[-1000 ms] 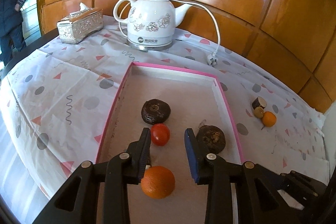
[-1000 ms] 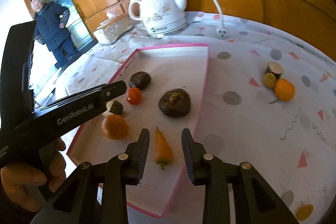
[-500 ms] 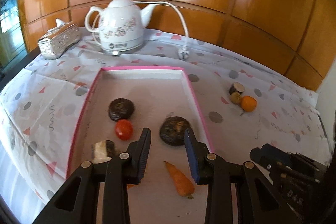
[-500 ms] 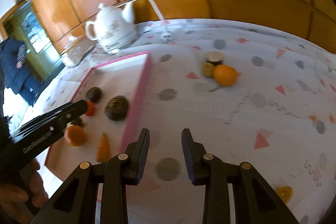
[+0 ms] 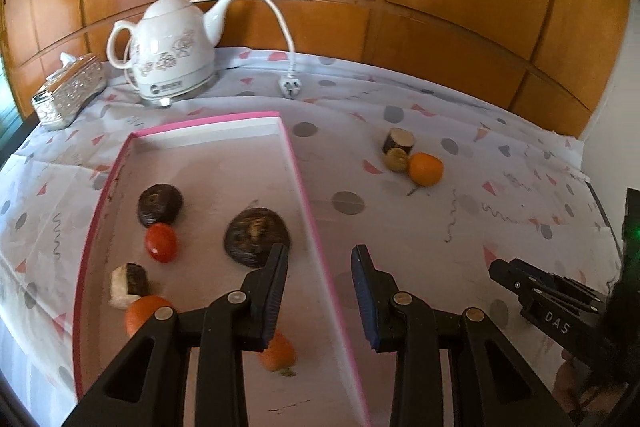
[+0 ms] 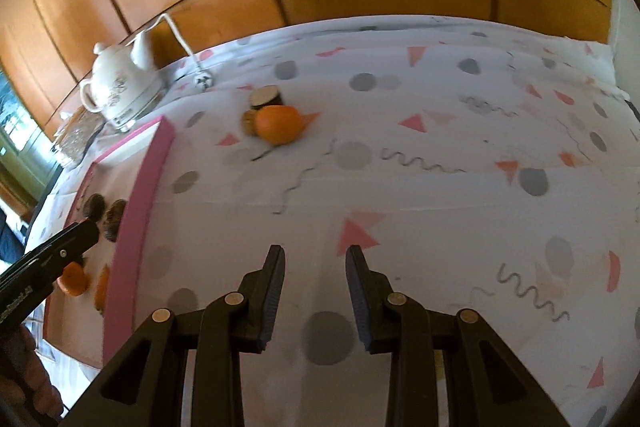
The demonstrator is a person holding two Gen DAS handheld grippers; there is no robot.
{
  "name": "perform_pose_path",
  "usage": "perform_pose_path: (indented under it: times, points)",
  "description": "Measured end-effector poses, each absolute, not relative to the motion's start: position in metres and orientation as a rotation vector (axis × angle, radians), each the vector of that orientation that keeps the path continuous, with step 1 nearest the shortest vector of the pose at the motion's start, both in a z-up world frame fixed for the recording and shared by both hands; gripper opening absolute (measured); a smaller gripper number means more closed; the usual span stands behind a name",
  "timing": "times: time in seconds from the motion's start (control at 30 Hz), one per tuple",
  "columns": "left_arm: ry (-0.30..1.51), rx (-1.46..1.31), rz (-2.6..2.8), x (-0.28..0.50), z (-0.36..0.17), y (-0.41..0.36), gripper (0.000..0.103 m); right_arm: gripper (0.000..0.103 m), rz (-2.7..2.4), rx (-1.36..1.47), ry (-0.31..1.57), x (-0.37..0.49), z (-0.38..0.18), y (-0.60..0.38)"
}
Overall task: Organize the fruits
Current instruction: 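Withdraw both grippers from the tray toward the orange and small yellow fruits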
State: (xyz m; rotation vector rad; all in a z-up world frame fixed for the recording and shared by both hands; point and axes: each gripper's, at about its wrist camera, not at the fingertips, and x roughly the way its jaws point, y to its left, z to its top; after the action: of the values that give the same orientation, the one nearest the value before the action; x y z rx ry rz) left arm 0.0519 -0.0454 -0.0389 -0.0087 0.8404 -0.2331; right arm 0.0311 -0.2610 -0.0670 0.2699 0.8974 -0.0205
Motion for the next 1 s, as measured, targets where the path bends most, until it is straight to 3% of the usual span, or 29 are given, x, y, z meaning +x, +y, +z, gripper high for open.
perform_pose_path:
  times: [1.0]
  points:
    - [0.896, -0.002, -0.262, 0.072, -0.056, -0.064, 0.034, 0.033, -0.159, 0.307, 0.899, 0.004, -0.080, -0.348]
